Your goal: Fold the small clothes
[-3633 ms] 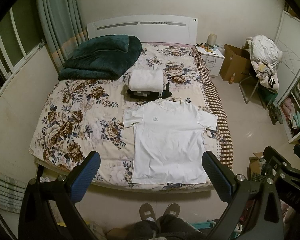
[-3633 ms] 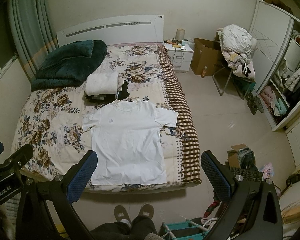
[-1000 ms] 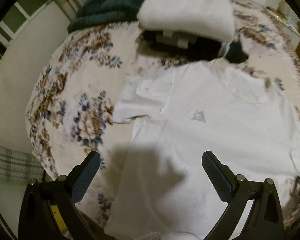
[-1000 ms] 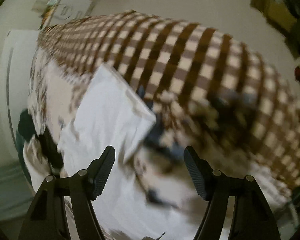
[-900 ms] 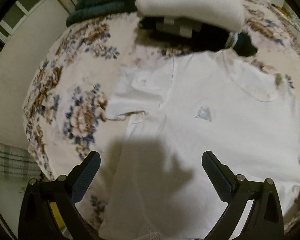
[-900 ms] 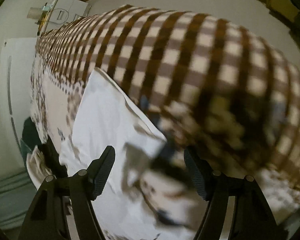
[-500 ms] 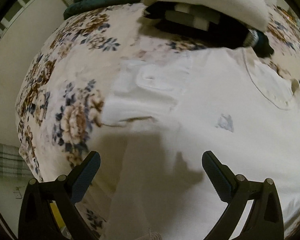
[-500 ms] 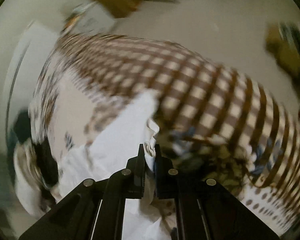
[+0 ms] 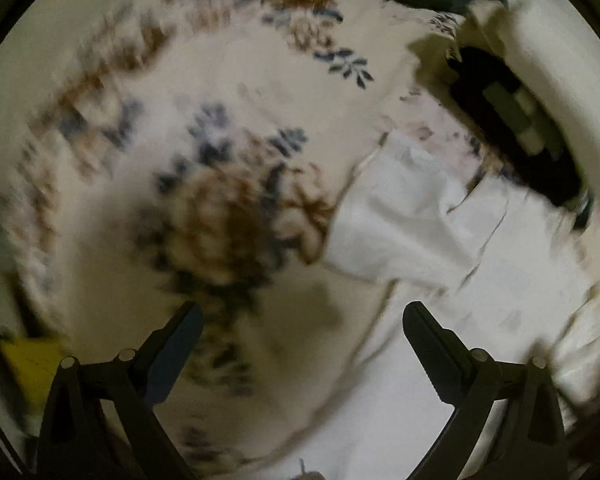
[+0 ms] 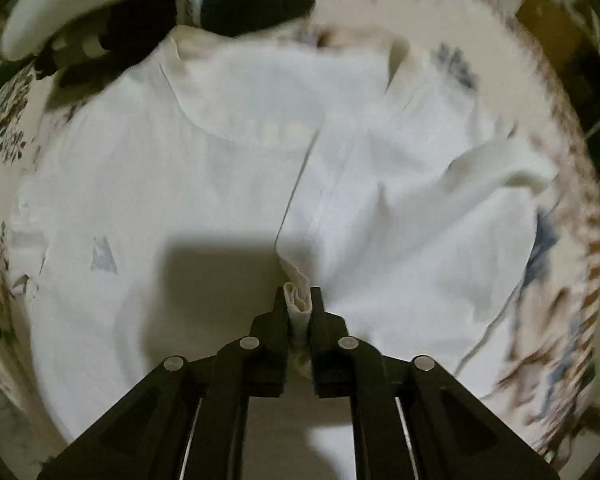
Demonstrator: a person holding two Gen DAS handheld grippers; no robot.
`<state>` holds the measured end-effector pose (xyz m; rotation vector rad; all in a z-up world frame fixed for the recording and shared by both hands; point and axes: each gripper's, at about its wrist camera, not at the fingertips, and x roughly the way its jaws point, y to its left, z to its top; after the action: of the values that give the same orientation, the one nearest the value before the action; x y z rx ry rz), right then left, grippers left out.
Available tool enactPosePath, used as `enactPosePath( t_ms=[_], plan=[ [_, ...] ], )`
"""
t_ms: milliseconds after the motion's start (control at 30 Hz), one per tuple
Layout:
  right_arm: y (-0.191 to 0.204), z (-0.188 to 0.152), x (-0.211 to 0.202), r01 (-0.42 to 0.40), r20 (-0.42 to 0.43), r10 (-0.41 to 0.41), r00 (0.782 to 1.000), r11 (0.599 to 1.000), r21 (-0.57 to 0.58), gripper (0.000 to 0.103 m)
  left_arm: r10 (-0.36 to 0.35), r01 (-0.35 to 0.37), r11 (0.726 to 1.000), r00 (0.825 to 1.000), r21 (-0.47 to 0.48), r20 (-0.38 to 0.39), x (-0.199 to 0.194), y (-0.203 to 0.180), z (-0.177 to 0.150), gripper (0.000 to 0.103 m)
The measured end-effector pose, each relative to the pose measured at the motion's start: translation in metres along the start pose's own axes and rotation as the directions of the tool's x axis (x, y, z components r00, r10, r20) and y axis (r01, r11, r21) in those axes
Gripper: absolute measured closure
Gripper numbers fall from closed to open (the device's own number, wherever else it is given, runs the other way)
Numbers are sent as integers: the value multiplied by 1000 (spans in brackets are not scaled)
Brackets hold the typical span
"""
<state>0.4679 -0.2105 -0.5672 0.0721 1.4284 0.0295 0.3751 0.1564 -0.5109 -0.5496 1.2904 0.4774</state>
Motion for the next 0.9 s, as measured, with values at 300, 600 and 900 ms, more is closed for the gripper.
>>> enactPosePath(
  t_ms=[300,600,900],
  plan=[
    [-67,-40,-39,-71,23,68,997,955,288,54,-307,275,927,947,-254,-94,91,-8,48,53],
    [-130,-74,-56,-58,35,48,998,901,431,54,-195,187,980,971,66,142,23,-87,55,100],
    [-157,-88,-75,-30,40,12,999,879,476,54,-347,256,785,936,564,59,-21,-250,-48,99]
  ],
)
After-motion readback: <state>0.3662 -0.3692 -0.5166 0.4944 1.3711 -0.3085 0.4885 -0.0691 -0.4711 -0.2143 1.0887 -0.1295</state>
